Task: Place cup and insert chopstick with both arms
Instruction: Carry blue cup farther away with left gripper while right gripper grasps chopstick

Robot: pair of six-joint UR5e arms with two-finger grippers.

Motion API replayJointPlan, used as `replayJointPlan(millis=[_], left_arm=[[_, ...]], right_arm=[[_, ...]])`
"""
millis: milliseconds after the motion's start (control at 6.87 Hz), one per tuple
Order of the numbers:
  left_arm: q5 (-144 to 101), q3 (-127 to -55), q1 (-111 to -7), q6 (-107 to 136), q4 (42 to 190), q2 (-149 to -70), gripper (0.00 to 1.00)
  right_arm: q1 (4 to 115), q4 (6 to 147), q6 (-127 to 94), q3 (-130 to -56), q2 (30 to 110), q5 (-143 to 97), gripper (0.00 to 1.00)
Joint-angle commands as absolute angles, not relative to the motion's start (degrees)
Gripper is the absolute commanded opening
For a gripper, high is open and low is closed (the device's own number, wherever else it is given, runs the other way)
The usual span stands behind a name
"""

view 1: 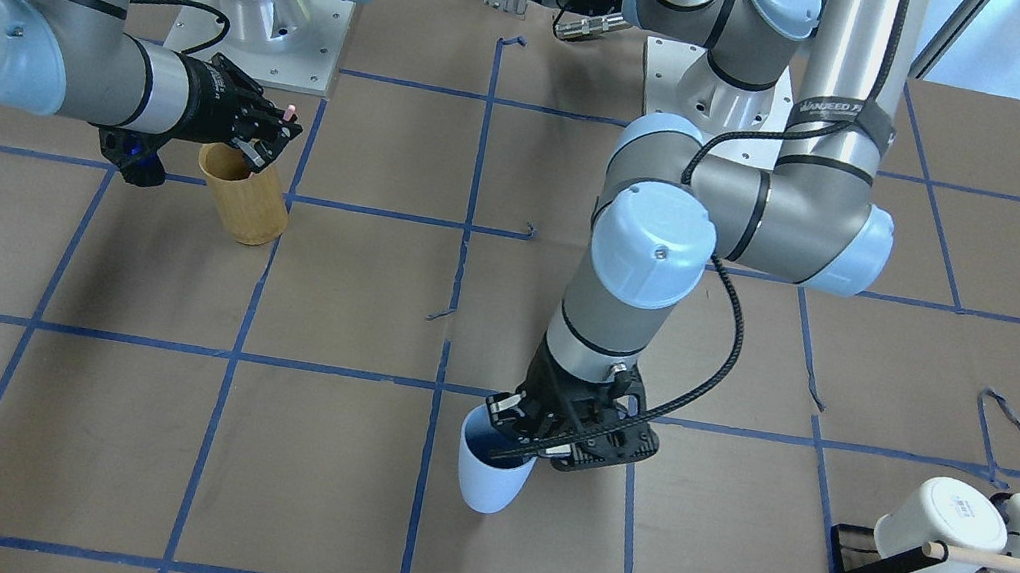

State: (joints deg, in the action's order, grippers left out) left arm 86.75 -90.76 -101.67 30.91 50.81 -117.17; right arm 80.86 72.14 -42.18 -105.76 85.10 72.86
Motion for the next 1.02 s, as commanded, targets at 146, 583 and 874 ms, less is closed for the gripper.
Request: replayJointPlan(millis=[146,583,874], left_arm=[[88.9,-88.1,-106.0,35.8,50.5,-122.5,0.0],[88.8,-87.2,-107.8,36.5,50.4,-122.9,0.0],[88.7,-87.3,-107.8,36.3,50.4,-123.7,0.1]], right_arm=[[80.6,69.0,-42.4,-104.6,85.5,72.8,0.13],[80.6,65.1,-44.0,-101.7,85.7,69.6,0.07],[80.6,59.2,-44.0,-96.0,85.6,70.4,0.06]])
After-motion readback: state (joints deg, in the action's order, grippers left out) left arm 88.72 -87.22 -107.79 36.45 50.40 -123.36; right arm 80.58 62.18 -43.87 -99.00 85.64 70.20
